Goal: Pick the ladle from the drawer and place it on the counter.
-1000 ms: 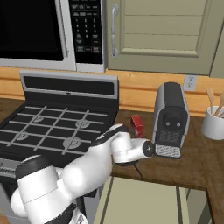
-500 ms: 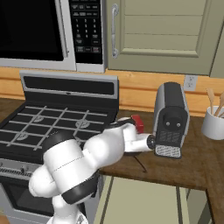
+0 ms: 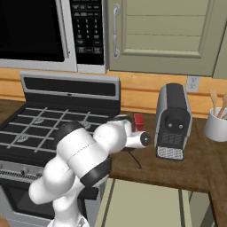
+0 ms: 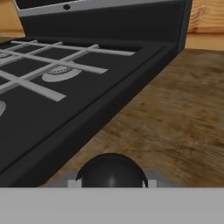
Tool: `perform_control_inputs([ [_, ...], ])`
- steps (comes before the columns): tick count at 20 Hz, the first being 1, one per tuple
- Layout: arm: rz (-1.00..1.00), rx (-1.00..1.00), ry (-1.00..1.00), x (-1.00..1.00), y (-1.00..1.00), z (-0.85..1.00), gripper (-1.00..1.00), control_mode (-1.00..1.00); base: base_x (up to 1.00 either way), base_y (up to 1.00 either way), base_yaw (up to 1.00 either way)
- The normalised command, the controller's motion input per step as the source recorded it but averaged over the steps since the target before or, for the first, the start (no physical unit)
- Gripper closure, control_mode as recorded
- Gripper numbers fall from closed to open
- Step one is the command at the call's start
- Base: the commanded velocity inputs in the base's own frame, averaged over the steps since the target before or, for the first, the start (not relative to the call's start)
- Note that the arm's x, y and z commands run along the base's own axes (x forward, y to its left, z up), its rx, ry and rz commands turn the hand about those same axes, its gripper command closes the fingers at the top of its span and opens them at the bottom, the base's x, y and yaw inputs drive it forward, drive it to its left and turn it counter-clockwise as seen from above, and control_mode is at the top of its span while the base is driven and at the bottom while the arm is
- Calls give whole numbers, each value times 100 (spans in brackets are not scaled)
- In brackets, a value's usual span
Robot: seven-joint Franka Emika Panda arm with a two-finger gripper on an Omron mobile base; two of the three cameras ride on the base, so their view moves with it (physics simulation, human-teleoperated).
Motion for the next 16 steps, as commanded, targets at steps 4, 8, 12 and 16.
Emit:
perform_control_inputs([
  [4,0,0,0,28,3,-33,100,-100,0,0,0],
  [8,0,0,0,1,0,-37,100,-100,0,0,0],
  [12,0,0,0,0,0,-26,100,-100,0,0,0],
  [16,0,0,0,0,0,0,-100,-100,0,0,0],
])
